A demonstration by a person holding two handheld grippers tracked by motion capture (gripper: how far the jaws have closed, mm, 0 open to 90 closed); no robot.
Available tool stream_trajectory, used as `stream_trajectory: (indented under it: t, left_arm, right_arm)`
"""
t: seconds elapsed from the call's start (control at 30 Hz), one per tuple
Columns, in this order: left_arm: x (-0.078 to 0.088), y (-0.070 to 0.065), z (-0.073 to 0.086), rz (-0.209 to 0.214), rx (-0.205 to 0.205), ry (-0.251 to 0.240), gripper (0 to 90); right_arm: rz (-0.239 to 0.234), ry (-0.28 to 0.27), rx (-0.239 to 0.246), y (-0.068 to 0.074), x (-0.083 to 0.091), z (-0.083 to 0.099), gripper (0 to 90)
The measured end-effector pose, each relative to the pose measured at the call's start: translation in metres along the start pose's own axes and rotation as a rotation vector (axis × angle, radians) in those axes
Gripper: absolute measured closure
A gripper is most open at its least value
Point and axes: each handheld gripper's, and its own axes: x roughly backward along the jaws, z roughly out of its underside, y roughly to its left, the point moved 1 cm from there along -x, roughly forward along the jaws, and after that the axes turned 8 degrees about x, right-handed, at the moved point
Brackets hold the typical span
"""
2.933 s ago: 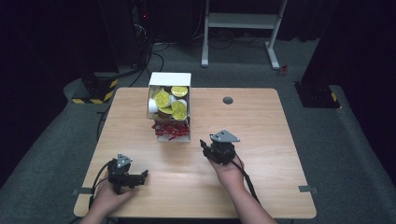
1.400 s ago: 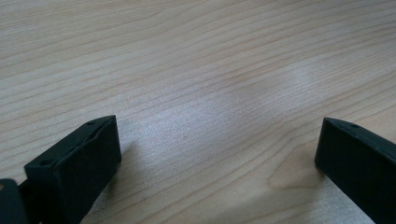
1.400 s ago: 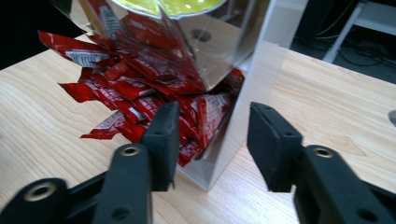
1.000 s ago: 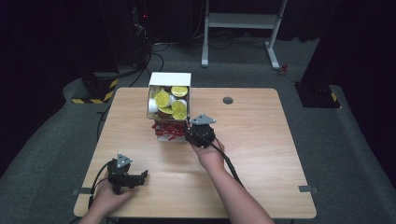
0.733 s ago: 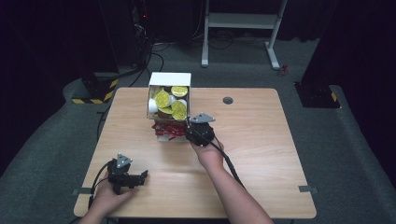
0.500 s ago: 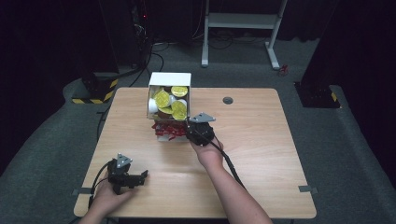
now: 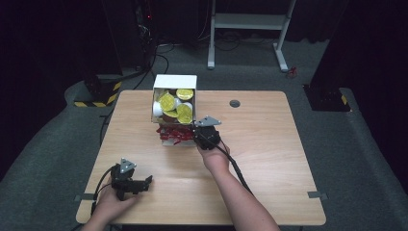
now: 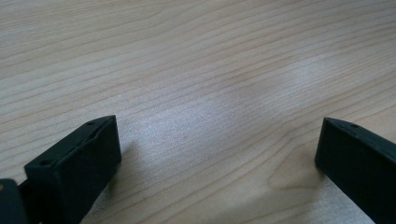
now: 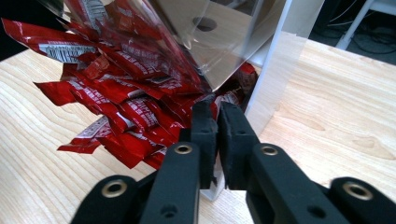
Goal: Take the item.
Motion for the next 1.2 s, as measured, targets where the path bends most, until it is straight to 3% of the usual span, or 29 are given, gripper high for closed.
stream_trajectory:
  t: [0.93,1.2]
  left_arm:
    - [0.000,0.000,0.000,0.000,0.002,0.000,0.6]
    - [0.000,0.000,0.000,0.000,0.002,0.000,0.6]
  right_arm:
    - [-0.032,-0.051,0.044,0.009,0.032,0.009,88.5]
    - [-0.038,-0.064,0.033,0.012,0.041,0.012,88.5]
